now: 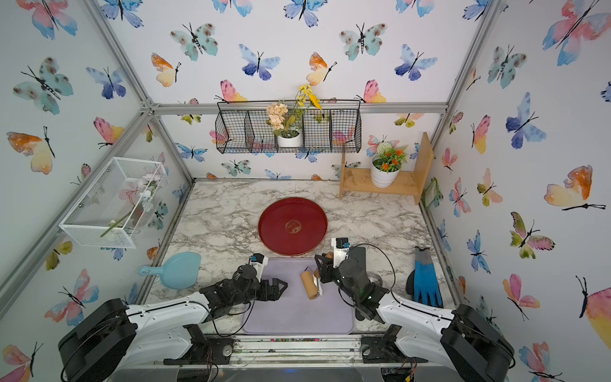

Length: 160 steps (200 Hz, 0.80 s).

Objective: Roll out the dumpling wrappers from the dough
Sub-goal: Flatten out the dough on the work surface.

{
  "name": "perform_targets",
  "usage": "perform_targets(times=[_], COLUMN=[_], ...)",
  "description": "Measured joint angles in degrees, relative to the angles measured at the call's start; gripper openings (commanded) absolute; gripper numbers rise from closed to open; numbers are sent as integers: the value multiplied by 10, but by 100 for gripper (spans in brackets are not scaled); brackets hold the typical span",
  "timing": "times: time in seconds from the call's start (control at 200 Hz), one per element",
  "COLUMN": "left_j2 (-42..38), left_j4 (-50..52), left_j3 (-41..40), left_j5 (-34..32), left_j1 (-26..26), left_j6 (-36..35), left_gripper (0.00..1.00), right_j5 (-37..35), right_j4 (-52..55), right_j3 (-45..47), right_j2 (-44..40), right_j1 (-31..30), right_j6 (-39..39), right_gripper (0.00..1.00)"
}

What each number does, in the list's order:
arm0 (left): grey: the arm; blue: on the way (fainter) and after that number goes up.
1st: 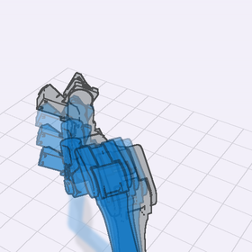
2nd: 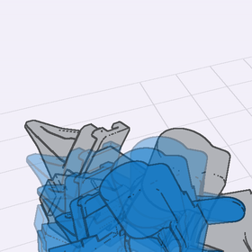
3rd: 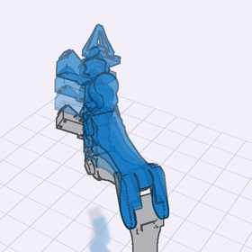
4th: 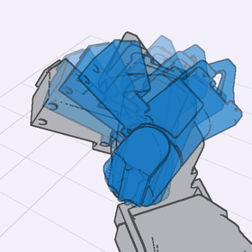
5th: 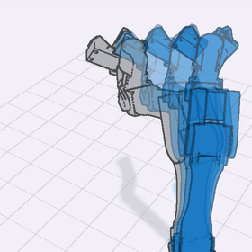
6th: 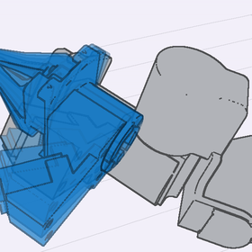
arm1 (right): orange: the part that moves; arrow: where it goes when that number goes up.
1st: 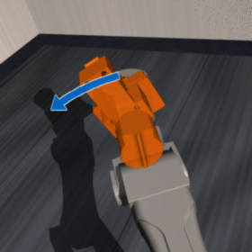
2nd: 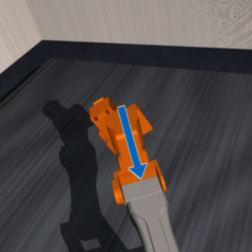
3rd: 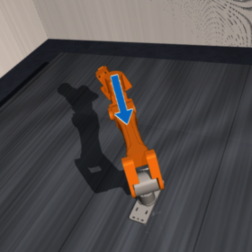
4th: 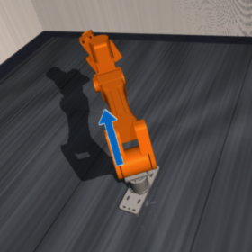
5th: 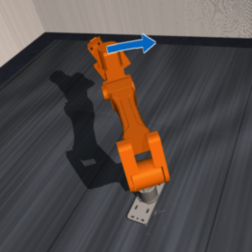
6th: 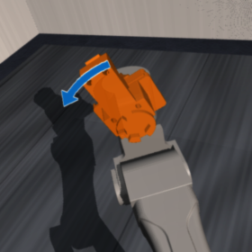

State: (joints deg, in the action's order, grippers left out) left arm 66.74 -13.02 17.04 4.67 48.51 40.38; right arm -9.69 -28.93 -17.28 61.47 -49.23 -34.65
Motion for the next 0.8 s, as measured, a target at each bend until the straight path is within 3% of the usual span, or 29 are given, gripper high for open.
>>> perform_targets(times=[0.415, 0.601, 0.801], left_j2=[-7, -14, -18], left_j4=[9, 22, 29], left_j3=[0, 0, 1], left_j5=[-9, -10, -12], left_j1=[1, 1, 1], left_j6=[4, 7, 8], left_gripper=[99, 99, 99], right_j5=[-144, -152, -118], right_j4=[175, 181, 141], right_j3=[9, 7, -26], right_j2=[-150, -142, -56], right_j1=[-6, -6, -2], right_j6=[19, 23, 30], right_gripper=[2, 2, 2])
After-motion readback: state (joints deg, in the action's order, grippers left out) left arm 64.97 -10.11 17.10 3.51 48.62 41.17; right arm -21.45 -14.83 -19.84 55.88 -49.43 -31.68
